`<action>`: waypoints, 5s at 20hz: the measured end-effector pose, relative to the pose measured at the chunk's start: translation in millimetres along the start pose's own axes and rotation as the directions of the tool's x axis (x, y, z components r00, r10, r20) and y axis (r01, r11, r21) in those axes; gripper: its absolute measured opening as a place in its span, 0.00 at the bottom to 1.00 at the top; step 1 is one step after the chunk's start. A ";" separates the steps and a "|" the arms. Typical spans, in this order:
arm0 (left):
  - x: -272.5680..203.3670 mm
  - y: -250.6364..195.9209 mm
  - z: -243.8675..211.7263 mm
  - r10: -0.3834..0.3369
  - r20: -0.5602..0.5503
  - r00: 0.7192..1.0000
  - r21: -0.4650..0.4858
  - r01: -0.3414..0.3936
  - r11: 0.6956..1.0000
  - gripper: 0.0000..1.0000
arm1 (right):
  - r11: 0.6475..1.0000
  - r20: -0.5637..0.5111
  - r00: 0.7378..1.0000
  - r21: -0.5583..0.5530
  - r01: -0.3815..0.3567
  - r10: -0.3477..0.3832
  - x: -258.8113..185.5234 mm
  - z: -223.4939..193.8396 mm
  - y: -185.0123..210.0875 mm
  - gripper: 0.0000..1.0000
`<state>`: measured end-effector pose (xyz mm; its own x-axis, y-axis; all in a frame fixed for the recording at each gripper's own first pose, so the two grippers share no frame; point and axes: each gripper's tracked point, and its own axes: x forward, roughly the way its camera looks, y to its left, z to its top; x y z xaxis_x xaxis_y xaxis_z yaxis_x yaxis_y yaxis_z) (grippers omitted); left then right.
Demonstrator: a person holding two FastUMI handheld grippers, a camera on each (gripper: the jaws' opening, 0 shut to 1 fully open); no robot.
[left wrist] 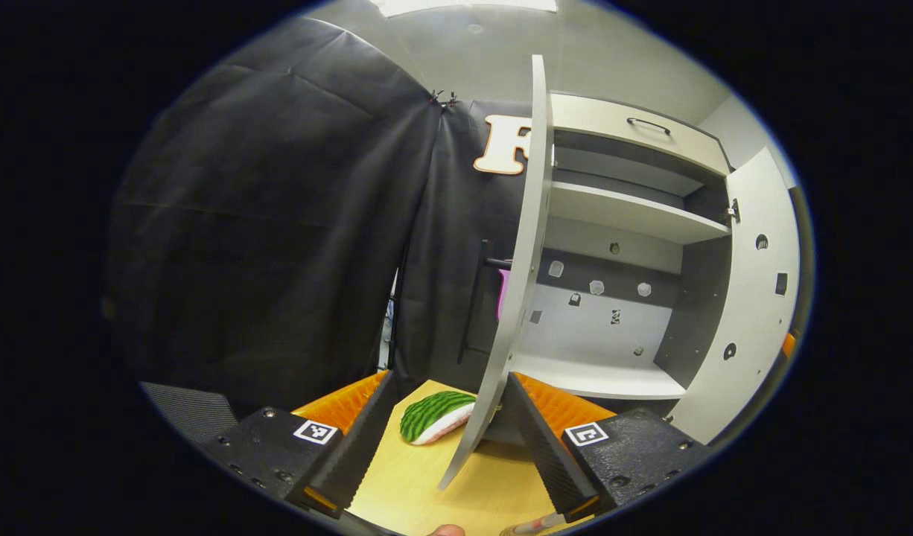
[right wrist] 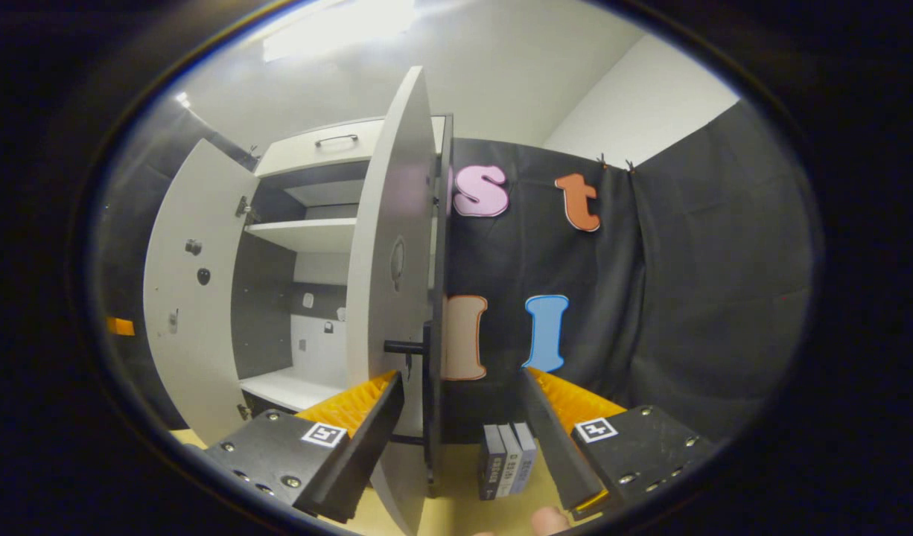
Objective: Grasp the bottle in the cabinet with the left hand and place it on the coaster, then close the right door with the right hand and the left door with the left hand.
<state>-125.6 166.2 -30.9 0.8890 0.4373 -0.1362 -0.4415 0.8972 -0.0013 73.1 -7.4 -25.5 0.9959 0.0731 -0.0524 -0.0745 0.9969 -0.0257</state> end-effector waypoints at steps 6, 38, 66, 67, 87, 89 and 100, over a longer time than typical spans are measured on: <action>10.5 17.1 -0.9 0.013 0.002 1.000 -0.024 -0.013 1.000 0.95 | 0.998 -0.010 0.999 0.024 -0.050 0.050 3.5 -1.8 29.3 0.95; 99.1 66.2 8.9 -0.135 -0.038 0.990 -0.075 0.132 0.988 0.95 | 0.971 -0.087 0.967 0.037 -0.236 0.239 20.1 -39.8 225.0 0.96; 111.0 32.7 1.6 -0.183 -0.013 0.983 -0.090 0.181 0.979 0.95 | 0.978 -0.161 0.965 0.065 -0.200 0.208 9.5 -67.3 157.2 0.94; 106.4 30.6 0.4 -0.177 -0.006 0.984 -0.098 0.176 0.980 0.95 | 0.977 -0.165 0.963 0.065 -0.205 0.213 9.5 -69.1 152.8 0.96; 89.2 -53.6 -19.4 -0.257 -0.015 0.966 -0.166 0.251 0.954 0.95 | 0.982 -0.189 0.963 0.043 -0.186 0.190 11.9 -76.0 85.8 0.93; 88.6 -77.3 -30.0 -0.305 -0.040 0.952 -0.136 0.297 0.945 0.89 | 0.983 -0.188 0.965 0.047 -0.175 0.181 9.1 -76.8 83.4 0.93; 82.4 -170.8 -74.4 -0.467 -0.136 0.874 -0.070 0.462 0.884 0.95 | 0.989 -0.144 0.983 0.108 -0.099 0.114 -10.4 -58.3 67.9 0.99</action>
<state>13.9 44.5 -115.6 0.9663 -0.0451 -0.2536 0.0113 0.9910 -0.1333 54.8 57.7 -84.9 0.9632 0.1816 -0.1980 -0.1671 0.9820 0.0876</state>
